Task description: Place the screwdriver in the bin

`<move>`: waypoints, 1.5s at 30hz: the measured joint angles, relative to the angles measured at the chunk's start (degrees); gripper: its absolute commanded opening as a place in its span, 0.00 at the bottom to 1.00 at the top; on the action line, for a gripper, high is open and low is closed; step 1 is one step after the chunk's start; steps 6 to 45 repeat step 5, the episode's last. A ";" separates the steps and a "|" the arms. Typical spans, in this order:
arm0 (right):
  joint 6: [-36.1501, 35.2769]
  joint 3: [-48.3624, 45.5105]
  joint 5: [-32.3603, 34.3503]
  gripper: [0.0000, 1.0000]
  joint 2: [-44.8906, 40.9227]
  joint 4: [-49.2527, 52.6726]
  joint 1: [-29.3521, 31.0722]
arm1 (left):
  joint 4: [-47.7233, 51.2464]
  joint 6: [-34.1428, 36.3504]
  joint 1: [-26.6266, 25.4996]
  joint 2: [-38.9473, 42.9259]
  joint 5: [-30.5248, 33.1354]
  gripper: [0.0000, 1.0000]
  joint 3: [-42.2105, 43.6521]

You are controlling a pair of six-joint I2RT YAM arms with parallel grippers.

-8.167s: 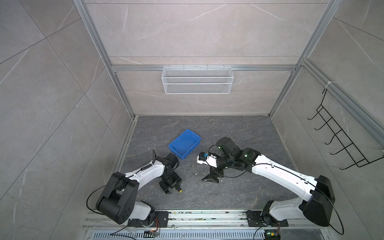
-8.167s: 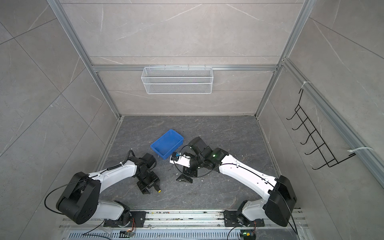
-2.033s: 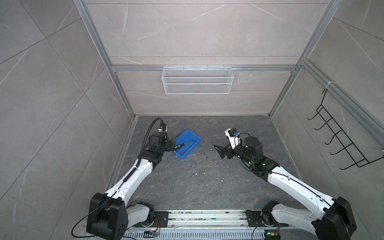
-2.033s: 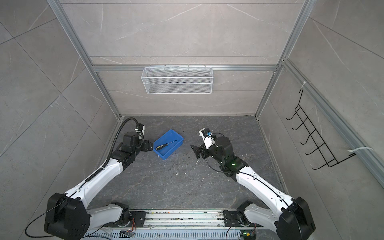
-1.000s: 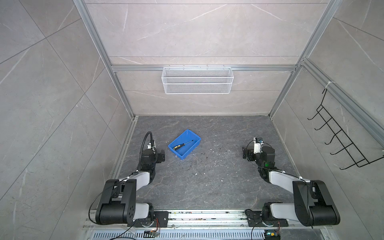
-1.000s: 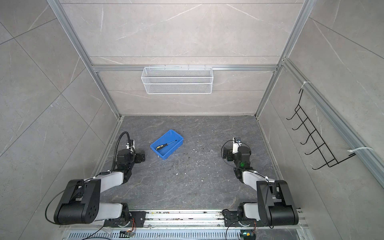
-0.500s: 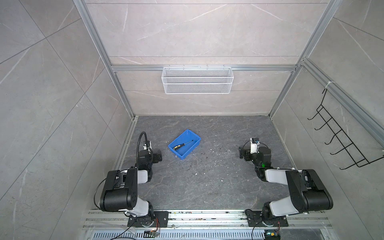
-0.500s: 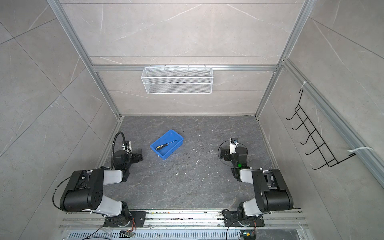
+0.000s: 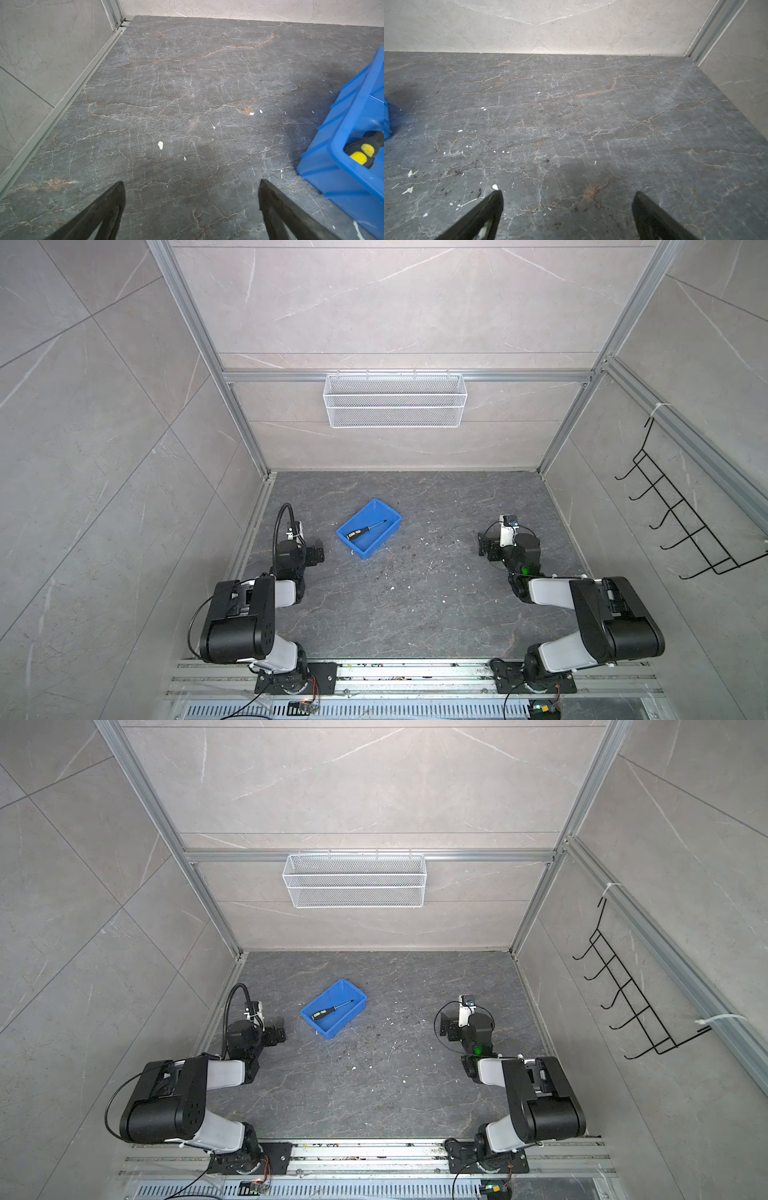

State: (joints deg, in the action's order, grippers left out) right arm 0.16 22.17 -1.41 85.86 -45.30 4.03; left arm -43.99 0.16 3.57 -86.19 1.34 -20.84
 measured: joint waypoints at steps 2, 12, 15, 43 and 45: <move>-0.13 0.00 0.02 0.99 0.00 0.00 0.04 | -0.02 0.00 0.00 0.00 0.00 1.00 0.00; -0.13 -0.02 0.17 0.99 0.02 0.00 0.04 | -0.04 -0.02 0.00 0.00 -0.02 1.00 0.00; -0.13 -0.02 0.17 0.99 0.02 0.00 0.04 | -0.04 -0.02 0.00 0.00 -0.02 1.00 0.00; -0.13 -0.02 0.17 0.99 0.02 0.00 0.04 | -0.04 -0.02 0.00 0.00 -0.02 1.00 0.00; -0.13 -0.02 0.17 0.99 0.02 0.00 0.04 | -0.04 -0.02 0.00 0.00 -0.02 1.00 0.00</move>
